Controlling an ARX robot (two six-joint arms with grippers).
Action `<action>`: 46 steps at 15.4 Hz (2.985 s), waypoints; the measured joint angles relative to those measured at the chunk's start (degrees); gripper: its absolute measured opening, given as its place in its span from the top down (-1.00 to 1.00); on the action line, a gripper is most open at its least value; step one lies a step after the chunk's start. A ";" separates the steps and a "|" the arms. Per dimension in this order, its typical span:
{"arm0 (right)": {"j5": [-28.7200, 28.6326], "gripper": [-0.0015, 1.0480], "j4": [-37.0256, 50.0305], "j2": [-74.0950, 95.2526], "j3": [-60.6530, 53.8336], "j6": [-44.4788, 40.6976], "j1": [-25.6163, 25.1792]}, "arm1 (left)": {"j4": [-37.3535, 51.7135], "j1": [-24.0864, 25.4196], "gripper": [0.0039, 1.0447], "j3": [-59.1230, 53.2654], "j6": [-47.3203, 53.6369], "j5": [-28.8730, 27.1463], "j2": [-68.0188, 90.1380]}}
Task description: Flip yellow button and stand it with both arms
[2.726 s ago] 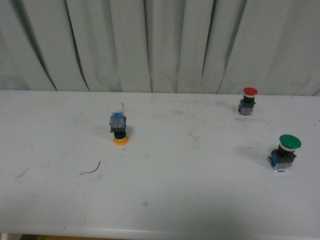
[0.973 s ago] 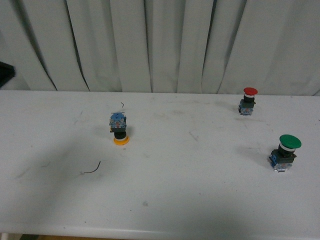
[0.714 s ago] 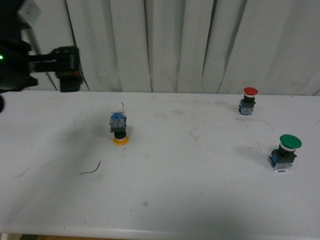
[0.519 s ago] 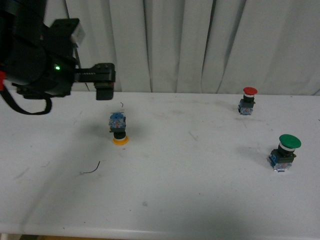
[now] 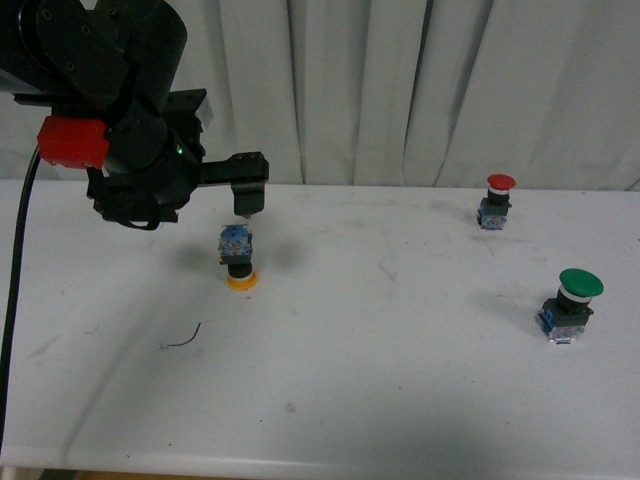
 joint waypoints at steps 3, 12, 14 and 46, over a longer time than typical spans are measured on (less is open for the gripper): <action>-0.02 -0.88 0.00 0.00 0.00 0.00 0.00 | -0.42 -1.11 -0.88 0.83 0.68 -0.63 0.90; -0.02 -0.88 0.00 0.00 0.00 0.00 0.00 | -4.02 -3.26 -0.88 7.48 6.47 -5.60 7.82; -0.02 -0.88 0.00 0.00 0.00 0.00 0.00 | -4.04 -3.26 -0.88 8.00 6.54 -6.43 8.41; -0.02 -0.88 0.00 0.00 0.00 0.00 0.00 | 54.84 0.11 0.38 -33.03 -30.56 38.18 -26.53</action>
